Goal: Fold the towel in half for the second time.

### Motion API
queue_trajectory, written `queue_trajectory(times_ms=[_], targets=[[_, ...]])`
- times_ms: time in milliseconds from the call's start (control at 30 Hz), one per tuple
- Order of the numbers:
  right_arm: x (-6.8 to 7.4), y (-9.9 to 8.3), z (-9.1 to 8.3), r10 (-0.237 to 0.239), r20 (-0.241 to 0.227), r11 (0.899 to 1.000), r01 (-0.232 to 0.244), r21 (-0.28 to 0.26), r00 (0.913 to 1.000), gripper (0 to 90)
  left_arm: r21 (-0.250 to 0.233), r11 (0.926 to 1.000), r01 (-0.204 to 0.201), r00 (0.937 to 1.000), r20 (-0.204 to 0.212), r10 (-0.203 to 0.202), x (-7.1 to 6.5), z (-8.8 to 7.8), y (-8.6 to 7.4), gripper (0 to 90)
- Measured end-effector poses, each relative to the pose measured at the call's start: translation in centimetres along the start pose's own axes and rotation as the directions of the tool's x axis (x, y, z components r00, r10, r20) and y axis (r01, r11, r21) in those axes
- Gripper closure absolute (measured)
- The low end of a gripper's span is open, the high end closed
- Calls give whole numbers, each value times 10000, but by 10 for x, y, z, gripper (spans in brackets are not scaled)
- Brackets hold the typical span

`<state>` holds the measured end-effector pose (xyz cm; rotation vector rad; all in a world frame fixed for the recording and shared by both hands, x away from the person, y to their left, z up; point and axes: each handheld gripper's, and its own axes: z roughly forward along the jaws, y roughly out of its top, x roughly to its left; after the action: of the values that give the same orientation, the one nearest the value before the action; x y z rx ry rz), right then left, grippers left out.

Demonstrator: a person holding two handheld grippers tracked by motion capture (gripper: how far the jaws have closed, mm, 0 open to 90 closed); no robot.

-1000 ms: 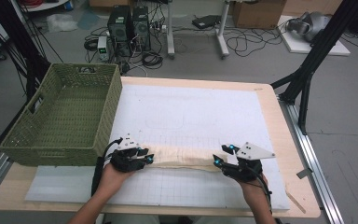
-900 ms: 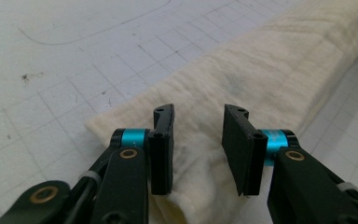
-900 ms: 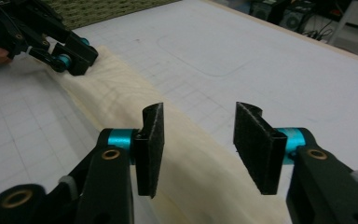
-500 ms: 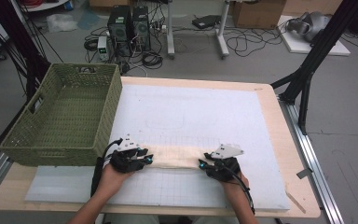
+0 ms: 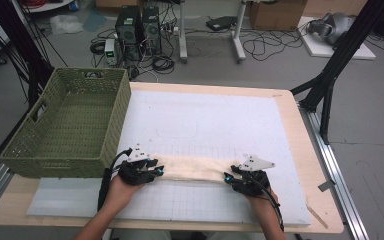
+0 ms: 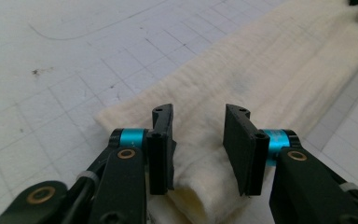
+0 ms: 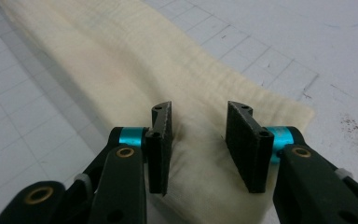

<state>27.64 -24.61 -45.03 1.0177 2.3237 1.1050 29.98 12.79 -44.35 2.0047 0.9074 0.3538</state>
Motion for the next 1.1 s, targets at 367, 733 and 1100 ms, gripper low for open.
queue_trajectory(times_ms=[367, 733, 1100], targets=[[-9, 5, -20, 530, -1048, 9893, -665, -1299, 9931, 398, -175, 9998, 71, 10000, -1, -71, 1, -3, 3, 593], [-7, -4, -11, -151, -405, 9996, 161, 224, 9991, 718, 329, 9983, -485, 9981, -370, 497, 3, 1, -3, 661], [-10, -8, -16, -269, -243, 9992, 276, 274, 9993, 706, 398, 9973, -622, 9970, -441, 640, 4, -1, -4, 681]])
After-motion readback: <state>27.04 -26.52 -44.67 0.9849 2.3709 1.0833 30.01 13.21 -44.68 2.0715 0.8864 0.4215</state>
